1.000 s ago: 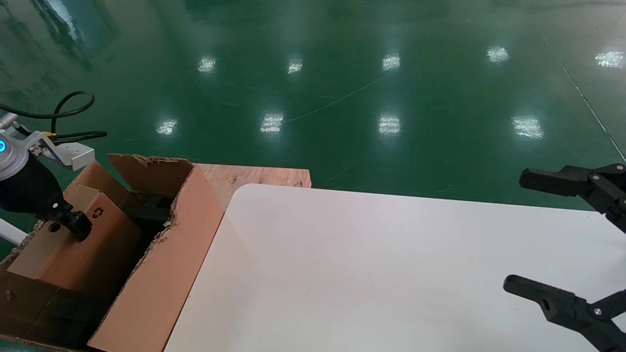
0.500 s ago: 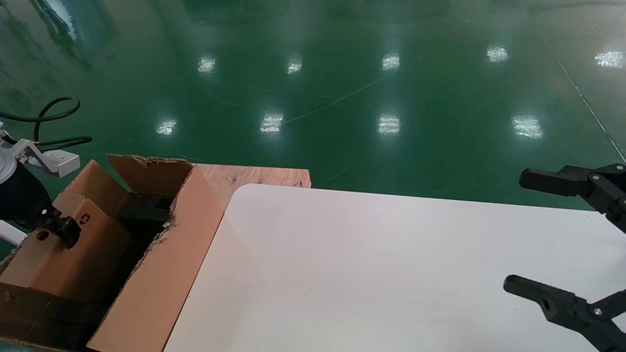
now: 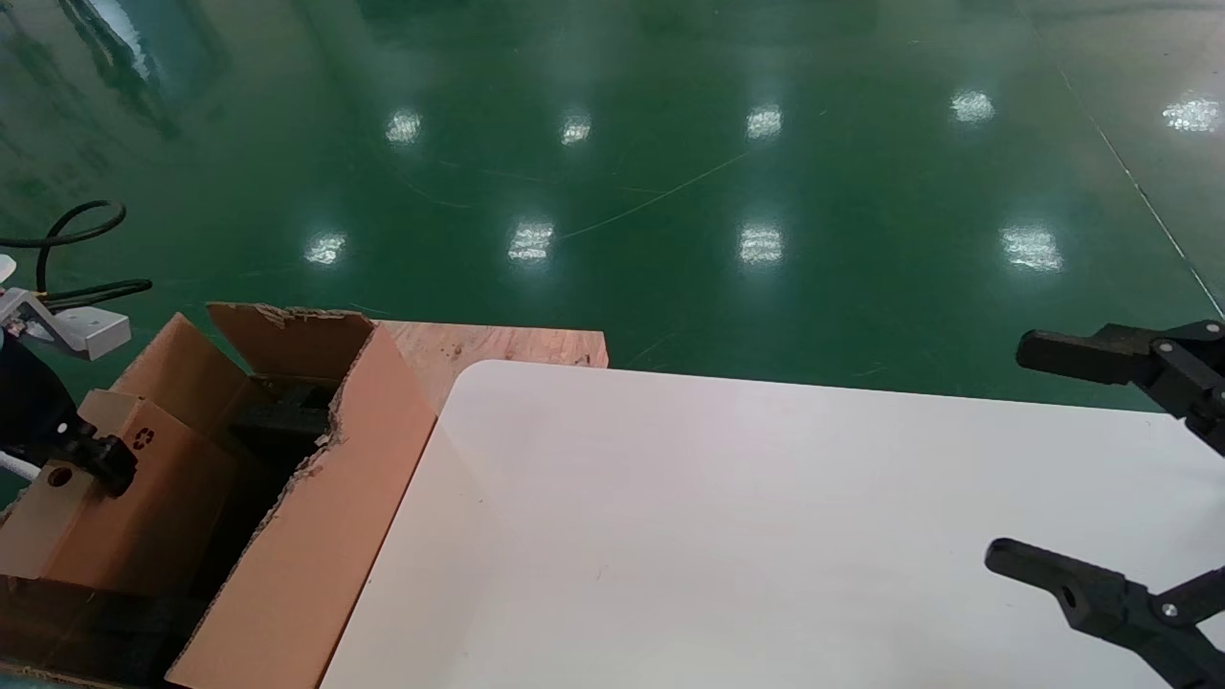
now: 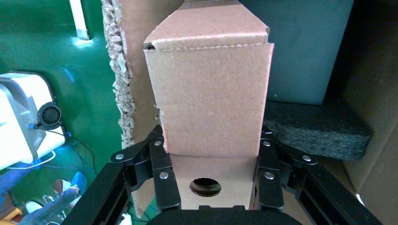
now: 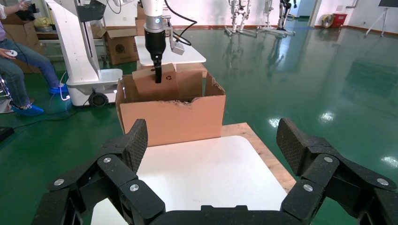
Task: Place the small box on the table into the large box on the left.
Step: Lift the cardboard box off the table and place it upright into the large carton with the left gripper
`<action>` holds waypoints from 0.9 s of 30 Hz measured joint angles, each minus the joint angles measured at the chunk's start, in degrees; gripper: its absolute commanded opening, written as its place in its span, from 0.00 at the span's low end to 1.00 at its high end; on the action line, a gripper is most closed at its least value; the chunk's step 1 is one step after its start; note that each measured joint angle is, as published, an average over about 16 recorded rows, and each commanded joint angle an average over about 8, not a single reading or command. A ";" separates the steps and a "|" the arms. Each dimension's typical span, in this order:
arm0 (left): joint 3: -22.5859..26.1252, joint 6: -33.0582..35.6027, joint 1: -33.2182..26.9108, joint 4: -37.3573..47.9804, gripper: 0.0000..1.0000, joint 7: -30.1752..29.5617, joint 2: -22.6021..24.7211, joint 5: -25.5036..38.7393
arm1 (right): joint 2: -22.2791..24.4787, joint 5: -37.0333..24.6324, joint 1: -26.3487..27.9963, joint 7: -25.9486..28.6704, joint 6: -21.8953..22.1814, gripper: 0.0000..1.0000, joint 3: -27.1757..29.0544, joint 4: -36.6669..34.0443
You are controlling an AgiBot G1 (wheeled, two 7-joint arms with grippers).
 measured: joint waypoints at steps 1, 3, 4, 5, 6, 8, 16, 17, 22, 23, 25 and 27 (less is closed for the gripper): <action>-0.09 -0.02 0.21 0.54 0.00 0.46 -0.01 -0.15 | 0.00 0.00 0.00 0.00 0.00 1.00 0.00 0.00; -0.26 -0.07 0.61 1.59 0.00 1.34 -0.03 -0.46 | 0.00 0.00 0.00 0.00 0.00 1.00 0.00 0.00; -0.35 -0.10 0.79 2.11 0.00 1.77 -0.05 -0.62 | 0.00 0.00 0.00 0.00 0.00 1.00 0.00 0.00; -0.45 -0.12 0.96 2.61 0.00 2.19 -0.07 -0.77 | 0.00 0.00 0.00 0.00 0.00 1.00 0.00 0.00; -0.55 -0.14 1.13 3.11 0.00 2.60 -0.11 -0.94 | 0.00 0.00 0.00 0.00 0.00 1.00 0.00 0.00; -0.76 -0.15 1.44 4.09 0.00 3.39 -0.21 -1.29 | 0.00 0.00 0.00 0.00 0.00 1.00 0.00 0.00; -1.70 0.16 2.54 7.64 0.00 5.82 -0.75 -2.81 | 0.00 0.00 0.00 0.00 0.00 1.00 0.00 0.00; -1.83 0.28 2.69 8.00 0.00 6.05 -0.82 -3.02 | 0.00 0.00 0.00 0.00 0.00 1.00 0.00 0.00; -2.47 1.13 3.45 9.57 0.00 6.95 -1.07 -4.07 | 0.00 0.00 0.00 0.00 0.00 1.00 0.00 0.00; -2.58 1.33 3.62 9.83 0.00 7.09 -1.10 -4.25 | 0.00 0.00 0.00 0.00 0.00 1.00 0.00 0.00; -2.79 1.73 3.95 10.33 0.00 7.32 -1.16 -4.60 | 0.00 0.00 0.00 0.00 0.00 1.00 0.00 0.00; -2.97 2.08 4.28 10.79 0.00 7.53 -1.24 -4.90 | 0.00 0.00 0.00 0.00 0.00 1.00 -0.01 0.00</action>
